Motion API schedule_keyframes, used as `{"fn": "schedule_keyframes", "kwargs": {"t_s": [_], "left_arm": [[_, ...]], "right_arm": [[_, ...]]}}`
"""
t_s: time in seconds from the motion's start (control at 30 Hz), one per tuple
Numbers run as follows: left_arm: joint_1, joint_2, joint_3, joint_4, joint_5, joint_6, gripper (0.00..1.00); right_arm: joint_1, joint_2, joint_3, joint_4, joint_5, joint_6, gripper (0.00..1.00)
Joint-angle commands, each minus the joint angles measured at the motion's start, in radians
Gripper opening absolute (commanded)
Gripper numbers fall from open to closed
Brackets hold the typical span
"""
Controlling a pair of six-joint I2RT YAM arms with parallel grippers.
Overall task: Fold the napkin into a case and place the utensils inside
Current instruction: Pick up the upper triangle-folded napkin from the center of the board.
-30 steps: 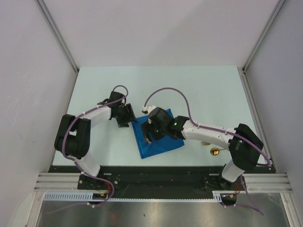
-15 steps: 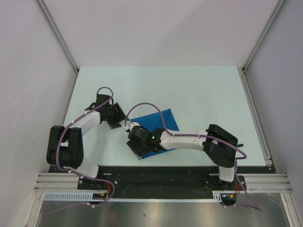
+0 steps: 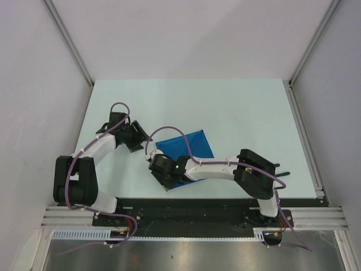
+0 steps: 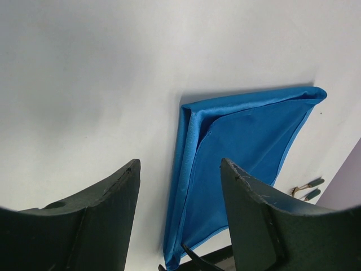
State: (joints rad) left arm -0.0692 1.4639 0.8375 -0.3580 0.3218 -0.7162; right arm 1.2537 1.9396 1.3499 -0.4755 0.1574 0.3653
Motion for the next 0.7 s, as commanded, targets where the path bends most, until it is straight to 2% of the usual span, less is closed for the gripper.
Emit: {"fn": "schedule_keyframes", "kwargs": {"t_s": [0.0, 0.2, 0.3, 0.53, 0.67], "left_arm": [[0.011, -0.011, -0.008, 0.025, 0.031, 0.003, 0.64], [0.028, -0.01, -0.008, 0.021, 0.036, 0.017, 0.64], [0.032, -0.007, -0.014, 0.016, 0.036, 0.023, 0.64], [0.034, 0.013, -0.034, 0.03, 0.06, 0.034, 0.73], [0.023, 0.047, -0.035, 0.063, 0.117, 0.021, 0.75]], "right_arm": [[0.01, 0.031, 0.038, -0.014, 0.025, 0.003, 0.46], [0.013, 0.076, 0.034, -0.02, 0.045, 0.0, 0.46], [0.015, 0.091, 0.026, -0.014, 0.05, -0.002, 0.33], [0.015, 0.091, 0.023, -0.023, 0.125, -0.012, 0.0], [-0.008, 0.0, -0.009, 0.047, 0.069, -0.005, 0.0]]}}
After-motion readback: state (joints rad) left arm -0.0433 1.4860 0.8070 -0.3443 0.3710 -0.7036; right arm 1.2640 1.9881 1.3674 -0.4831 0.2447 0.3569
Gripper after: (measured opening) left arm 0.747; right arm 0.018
